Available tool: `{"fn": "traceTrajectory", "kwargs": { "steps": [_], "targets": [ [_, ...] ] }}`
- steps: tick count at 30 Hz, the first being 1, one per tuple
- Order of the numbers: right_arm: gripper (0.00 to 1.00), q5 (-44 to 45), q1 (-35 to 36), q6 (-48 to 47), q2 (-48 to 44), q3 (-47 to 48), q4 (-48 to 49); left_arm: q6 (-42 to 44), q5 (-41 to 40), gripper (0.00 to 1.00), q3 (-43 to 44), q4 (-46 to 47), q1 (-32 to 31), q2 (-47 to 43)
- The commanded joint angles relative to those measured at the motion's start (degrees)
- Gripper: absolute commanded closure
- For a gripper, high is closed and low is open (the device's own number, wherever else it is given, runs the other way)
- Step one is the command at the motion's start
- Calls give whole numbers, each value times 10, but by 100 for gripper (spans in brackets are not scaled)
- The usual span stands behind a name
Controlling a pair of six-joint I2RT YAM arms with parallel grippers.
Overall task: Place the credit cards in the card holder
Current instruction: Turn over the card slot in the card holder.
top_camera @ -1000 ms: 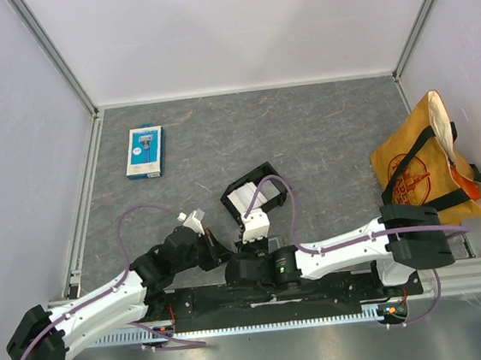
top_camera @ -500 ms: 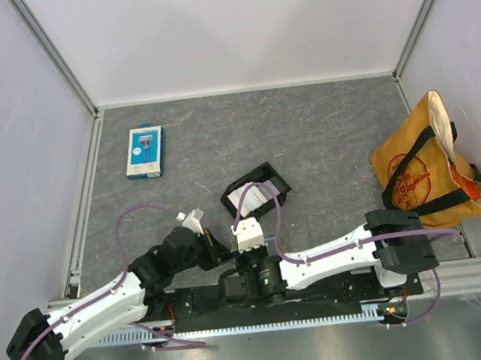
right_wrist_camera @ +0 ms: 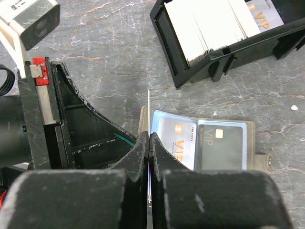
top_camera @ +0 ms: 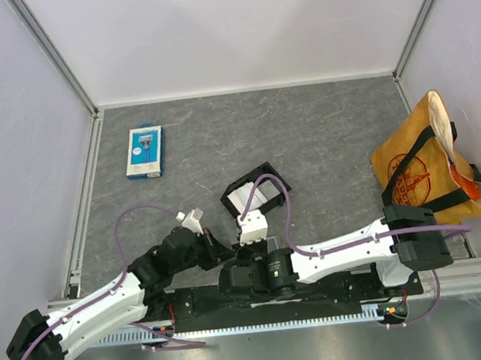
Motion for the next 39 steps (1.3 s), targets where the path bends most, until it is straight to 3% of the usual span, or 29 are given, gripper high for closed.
{"fn": "traceTrajectory", "kwargs": {
  "steps": [1,18,39],
  "targets": [
    [100,-14,-13,-8,-10,-18,55,-22,-6,98,-3,8,2,-7],
    [100,-31,-22,-25,12,-27,73,-29,-12,98,-5,6,3,-14],
    [100,29,-21,46,-7,-31,-85,-30,-25,98,-11,-12,2,-21]
  ]
}}
